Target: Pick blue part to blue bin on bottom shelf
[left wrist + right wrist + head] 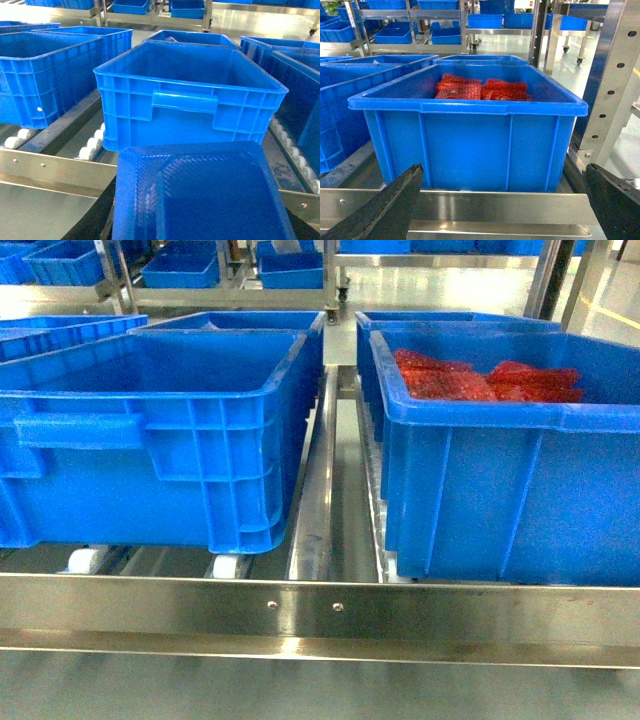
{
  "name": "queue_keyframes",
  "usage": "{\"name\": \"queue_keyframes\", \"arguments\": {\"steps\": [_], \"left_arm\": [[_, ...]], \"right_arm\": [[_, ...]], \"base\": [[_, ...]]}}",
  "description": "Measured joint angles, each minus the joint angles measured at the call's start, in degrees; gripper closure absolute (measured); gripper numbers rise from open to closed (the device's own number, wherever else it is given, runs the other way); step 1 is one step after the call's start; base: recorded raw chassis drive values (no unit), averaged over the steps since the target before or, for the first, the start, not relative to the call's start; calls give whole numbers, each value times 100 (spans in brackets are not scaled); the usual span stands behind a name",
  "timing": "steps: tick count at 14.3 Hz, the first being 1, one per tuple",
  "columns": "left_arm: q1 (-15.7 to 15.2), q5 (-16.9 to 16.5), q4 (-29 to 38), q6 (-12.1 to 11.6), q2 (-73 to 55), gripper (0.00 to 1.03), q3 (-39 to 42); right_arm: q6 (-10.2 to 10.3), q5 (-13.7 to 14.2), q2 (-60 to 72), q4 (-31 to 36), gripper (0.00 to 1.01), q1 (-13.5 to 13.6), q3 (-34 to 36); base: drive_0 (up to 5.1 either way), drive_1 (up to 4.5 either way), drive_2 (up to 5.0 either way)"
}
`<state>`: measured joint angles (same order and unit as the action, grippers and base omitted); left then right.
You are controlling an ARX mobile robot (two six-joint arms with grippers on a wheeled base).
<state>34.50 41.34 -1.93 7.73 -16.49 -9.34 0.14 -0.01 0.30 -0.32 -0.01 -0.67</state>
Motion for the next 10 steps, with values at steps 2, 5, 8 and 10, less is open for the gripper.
{"name": "queue_keyframes", "arguments": {"steps": [2, 5, 8, 10], "left_arm": [[0, 0, 4, 0, 9, 59, 0], [0, -2, 11, 0, 9, 59, -2], [0, 0, 9, 0, 9, 59, 0], [0, -2, 11, 0, 4, 59, -2]], "right_arm": [[0, -2, 0, -4, 3, 0, 0], [0, -2, 0, 4, 3, 0, 0], [0, 0, 0, -2, 3, 0, 0], [0, 0, 0, 15, 3, 0, 0]], "base": [[-2, 404, -408], [9, 415, -397], [10, 416, -396], [11, 417, -395]]}}
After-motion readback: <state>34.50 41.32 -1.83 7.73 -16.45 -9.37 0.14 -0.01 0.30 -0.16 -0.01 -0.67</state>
